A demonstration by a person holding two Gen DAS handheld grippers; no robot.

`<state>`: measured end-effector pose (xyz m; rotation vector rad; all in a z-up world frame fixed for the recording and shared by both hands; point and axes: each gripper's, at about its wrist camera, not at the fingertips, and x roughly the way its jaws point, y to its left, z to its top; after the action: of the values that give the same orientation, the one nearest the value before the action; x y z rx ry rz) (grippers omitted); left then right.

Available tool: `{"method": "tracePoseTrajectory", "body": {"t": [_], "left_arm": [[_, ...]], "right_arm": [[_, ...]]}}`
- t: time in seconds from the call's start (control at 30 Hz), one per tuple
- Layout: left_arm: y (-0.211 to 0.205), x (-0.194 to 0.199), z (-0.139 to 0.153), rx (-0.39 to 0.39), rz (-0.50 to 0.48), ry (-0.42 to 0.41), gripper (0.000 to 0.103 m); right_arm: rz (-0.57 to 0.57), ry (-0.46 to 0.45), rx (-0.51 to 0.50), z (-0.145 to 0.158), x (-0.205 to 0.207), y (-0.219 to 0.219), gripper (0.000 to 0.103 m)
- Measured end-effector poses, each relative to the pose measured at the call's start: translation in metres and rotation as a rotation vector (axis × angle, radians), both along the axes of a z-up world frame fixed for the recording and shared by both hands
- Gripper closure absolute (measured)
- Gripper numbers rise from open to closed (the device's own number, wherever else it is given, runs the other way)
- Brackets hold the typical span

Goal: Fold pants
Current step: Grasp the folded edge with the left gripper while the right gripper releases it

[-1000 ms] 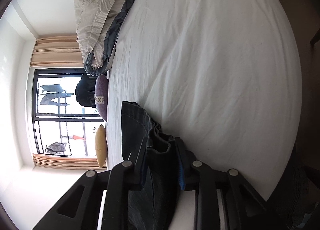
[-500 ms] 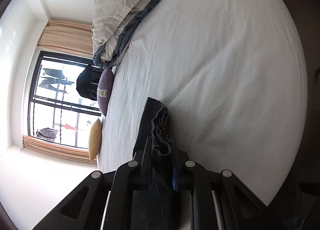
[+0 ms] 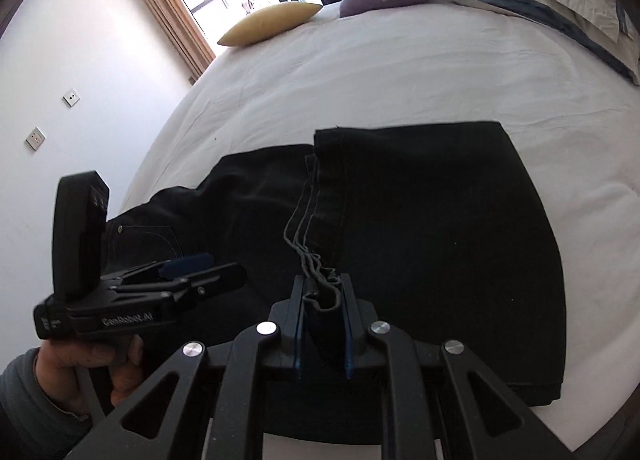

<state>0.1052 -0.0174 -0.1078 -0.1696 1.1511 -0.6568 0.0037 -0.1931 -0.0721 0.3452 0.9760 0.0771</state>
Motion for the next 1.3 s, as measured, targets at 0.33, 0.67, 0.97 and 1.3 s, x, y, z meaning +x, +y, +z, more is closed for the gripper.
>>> {"method": "tracePoseTrajectory", "body": {"t": [0.33,0.67,0.97,1.3], "left_arm": [[0.009,0.014,0.003,-0.399,0.078,0.271,0.025],[0.004,0.027,-0.004,-0.392,0.071,0.36,0.08],[0.033,0.047,0.021,-0.24,-0.015,0.269,0.095],[0.066,0.057,0.01,-0.12,-0.024,0.252,0.095]], "right_arm": [[0.073,-0.091,-0.209,0.021,-0.017,0.038,0.087],[0.218,-0.158,-0.318,0.029,-0.034,0.103,0.087],[0.322,-0.18,-0.335,0.033,-0.031,0.146,0.087],[0.409,-0.116,-0.366,0.008,-0.01,0.187,0.086]]}}
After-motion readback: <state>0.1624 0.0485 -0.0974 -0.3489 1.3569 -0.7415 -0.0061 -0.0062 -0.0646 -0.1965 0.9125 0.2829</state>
